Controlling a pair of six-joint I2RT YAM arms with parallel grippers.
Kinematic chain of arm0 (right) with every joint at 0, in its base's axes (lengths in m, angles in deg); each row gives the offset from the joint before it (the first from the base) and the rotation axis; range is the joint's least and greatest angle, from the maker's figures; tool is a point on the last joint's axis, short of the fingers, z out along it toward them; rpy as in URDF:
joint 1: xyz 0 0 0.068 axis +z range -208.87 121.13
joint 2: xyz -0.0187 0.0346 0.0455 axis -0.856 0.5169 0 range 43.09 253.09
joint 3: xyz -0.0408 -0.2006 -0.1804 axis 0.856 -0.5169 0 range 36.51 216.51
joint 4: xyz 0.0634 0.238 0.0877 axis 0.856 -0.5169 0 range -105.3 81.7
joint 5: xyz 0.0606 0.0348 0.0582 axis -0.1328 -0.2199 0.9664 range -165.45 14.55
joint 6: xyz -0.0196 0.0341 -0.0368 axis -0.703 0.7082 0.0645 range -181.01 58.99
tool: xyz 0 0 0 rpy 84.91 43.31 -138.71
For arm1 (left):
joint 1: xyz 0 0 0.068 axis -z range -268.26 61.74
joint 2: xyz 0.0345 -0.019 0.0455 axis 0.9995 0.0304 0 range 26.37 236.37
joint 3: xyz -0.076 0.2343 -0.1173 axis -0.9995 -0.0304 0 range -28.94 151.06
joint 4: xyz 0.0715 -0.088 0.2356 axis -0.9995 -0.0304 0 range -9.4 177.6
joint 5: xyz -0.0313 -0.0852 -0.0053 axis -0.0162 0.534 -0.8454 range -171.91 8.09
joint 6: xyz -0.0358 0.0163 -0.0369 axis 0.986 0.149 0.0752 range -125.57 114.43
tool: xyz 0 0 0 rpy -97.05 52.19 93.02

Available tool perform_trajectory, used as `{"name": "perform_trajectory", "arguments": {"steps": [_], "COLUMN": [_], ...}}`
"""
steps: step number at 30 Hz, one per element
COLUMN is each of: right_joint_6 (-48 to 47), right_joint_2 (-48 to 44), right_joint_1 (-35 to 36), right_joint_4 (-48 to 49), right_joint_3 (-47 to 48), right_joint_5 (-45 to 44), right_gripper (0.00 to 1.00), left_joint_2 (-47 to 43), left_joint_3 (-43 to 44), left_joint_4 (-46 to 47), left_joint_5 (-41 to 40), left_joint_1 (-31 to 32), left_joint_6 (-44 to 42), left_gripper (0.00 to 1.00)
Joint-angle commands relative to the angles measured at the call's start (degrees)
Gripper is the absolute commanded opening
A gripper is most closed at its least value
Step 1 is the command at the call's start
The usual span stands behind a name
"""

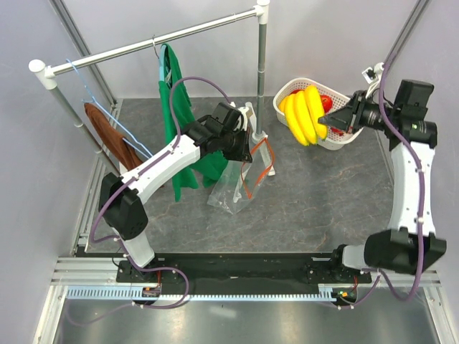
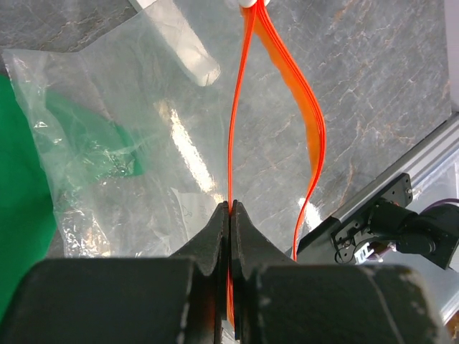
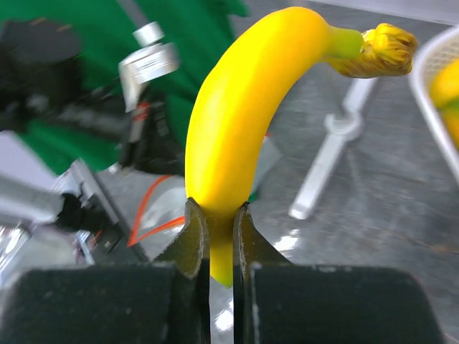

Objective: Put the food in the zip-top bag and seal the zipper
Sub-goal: Place the fake fruit in the zipper food storage bag.

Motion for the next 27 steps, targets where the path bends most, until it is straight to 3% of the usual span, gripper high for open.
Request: {"name": "perform_trajectory", "arguments": {"steps": [1,10,17,21,27], "right_joint_6": [-4.6,-7.8,-21.1,-28.2,-32.1], "right_joint_2": [-8.4,-19.4,-19.8,-20.3,-17.7], "right_joint_1": [1.6,16.8,18.5,20.4,24.6], "right_joint_4": [-4.5,-8.5,-27.0,-32.4,-33.5], "right_joint_3": [-4.7,-16.1,-16.1,-16.9,-14.8], "right_joint_5": [13.3,11.3,10.8,9.6,7.7], "right_gripper": [0.0,0.0,0.0,0.0,0.0], "left_joint_2": [-1.7,-3.7,-6.8,-7.9,-6.9], "left_joint_3": [-0.4,-2.7,-7.0,-8.8,-9.1], "left_joint_4": [3.1,4.3,8.4,11.6,11.9], "left_joint_5": [3.9,6.4,8.9,18.7,25.9], "left_joint_1": [-0.2,-1.1,-2.5,-3.3,-3.3], "left_joint_6": [0.8,0.0,-1.5,-3.3,-3.0], "left_gripper": [0.02,0.02,0.02,0.02,0.02]}}
